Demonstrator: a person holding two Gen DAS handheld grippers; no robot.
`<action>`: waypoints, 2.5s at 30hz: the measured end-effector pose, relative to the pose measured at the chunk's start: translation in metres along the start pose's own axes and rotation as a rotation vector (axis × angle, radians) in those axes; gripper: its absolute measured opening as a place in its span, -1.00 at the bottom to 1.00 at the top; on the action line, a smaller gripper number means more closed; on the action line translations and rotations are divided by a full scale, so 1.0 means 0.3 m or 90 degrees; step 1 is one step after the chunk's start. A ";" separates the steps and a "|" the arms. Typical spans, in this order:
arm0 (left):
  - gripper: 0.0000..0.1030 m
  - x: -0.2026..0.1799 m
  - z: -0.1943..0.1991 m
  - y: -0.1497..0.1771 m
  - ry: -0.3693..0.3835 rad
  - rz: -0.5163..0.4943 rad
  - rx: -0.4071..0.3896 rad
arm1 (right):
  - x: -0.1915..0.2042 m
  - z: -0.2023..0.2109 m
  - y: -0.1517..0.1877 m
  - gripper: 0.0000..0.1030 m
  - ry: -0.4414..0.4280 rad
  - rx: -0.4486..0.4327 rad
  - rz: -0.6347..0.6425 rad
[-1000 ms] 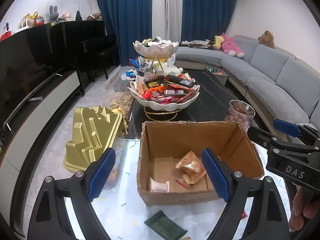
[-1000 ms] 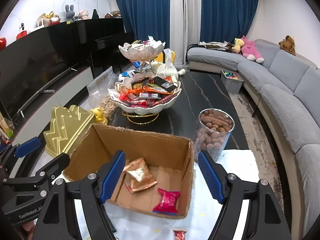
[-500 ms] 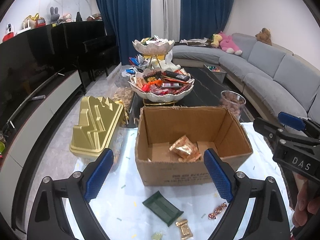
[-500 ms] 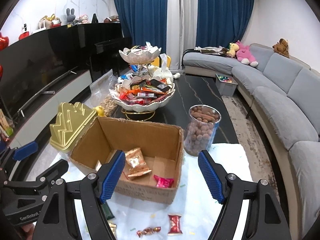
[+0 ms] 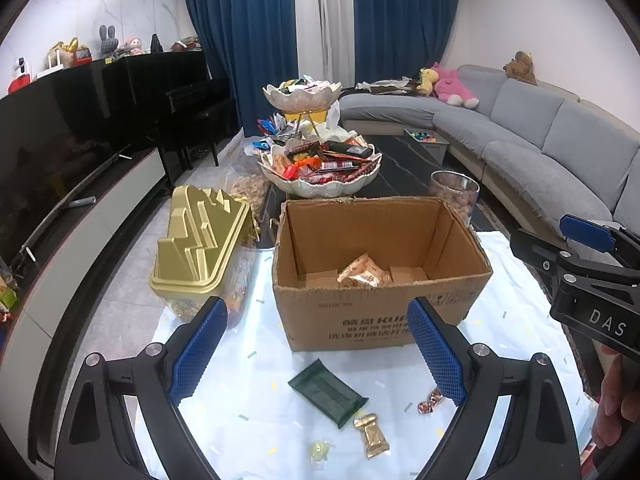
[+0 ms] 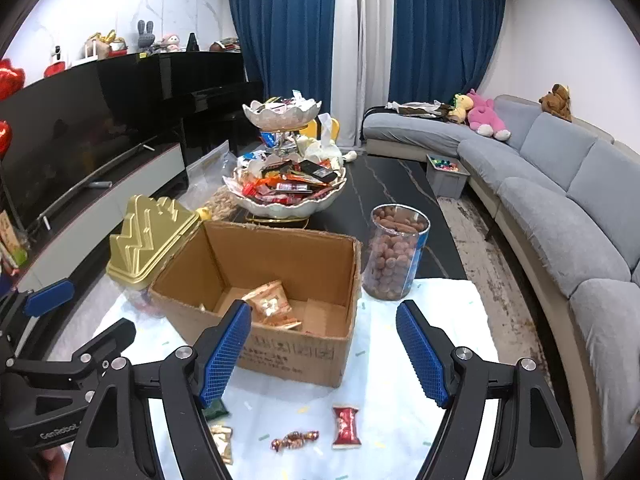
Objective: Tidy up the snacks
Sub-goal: 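Withdraw both tools from the box toward the remaining snacks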
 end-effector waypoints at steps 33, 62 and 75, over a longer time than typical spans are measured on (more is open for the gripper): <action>0.82 0.020 0.067 0.305 0.001 -0.026 0.013 | 0.045 0.110 0.285 0.47 0.047 0.014 -0.030; 0.84 0.014 -0.091 0.538 -0.003 -0.094 0.022 | 0.125 0.032 0.587 0.47 0.084 0.046 0.004; 0.47 0.020 -0.210 0.598 -0.005 -0.091 0.088 | 0.118 -0.062 0.685 0.47 0.097 0.097 0.003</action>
Point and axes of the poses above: each gripper's, at about its wrist camera, not at the fingertips, and z roughly against the way its jaws point, x to its left, y to its underside, the point moved 3 cm from there along -z, roughly the way its jaws point, and after that the axes turned 1 degree about -x, right-handed, at the moved point
